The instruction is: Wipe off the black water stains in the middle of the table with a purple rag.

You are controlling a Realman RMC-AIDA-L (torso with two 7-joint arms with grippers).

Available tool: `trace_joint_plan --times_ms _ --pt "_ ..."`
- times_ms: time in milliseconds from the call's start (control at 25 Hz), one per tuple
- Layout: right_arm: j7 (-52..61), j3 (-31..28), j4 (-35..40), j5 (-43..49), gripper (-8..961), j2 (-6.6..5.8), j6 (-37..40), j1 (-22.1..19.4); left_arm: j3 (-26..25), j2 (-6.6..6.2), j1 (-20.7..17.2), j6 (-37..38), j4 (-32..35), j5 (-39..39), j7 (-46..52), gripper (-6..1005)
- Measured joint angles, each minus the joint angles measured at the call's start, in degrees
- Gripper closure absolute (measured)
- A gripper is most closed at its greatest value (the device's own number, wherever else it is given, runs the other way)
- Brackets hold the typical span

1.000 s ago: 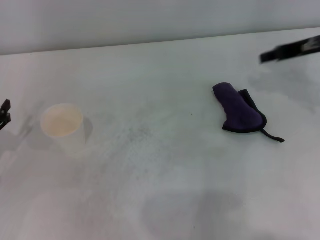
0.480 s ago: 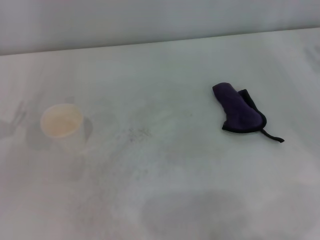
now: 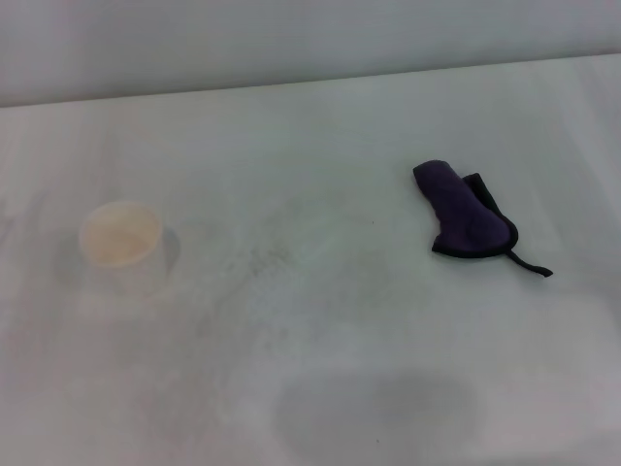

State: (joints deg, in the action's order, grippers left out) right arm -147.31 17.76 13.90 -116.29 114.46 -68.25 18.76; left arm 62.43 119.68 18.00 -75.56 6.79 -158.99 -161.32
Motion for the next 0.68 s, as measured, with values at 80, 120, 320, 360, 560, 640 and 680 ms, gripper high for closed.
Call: trace_joint_plan --times_ms 80,120,320,360,560,640,680 --pt "-5.08 -0.02 -2.22 -2.33 528 0.03 0.14 0.17 0.08 0.09 0.05 -0.90 -0.85 -1.03 -0.18 111" --pt "-6.52 -0.02 -2.59 -2.57 478 0.05 0.38 0.22 0.20 0.11 0.07 -1.25 -1.25 -1.09 -0.30 111" --pt "-10.10 -0.06 -2.99 -2.79 241 0.08 0.57 0.19 1.26 0.11 0.22 -1.68 -2.55 -0.96 -0.42 111" --pt "-10.14 -0.06 -3.02 -2.82 201 0.08 0.41 0.07 1.63 0.09 0.26 -1.60 -2.67 -0.94 -0.42 111" --pt "-10.44 -0.03 -3.11 -2.74 83 0.12 0.44 -0.02 2.87 -0.09 0.59 -2.34 -2.58 0.21 -0.45 111" --pt "-10.90 0.30 -3.12 -2.56 83 0.13 0.54 0.10 3.06 -0.23 0.71 -2.44 -2.27 1.75 -0.46 111" --pt "-11.36 0.40 -3.12 -2.48 83 0.13 0.74 0.21 3.11 -0.28 0.76 -2.42 -2.18 2.23 -0.47 111"
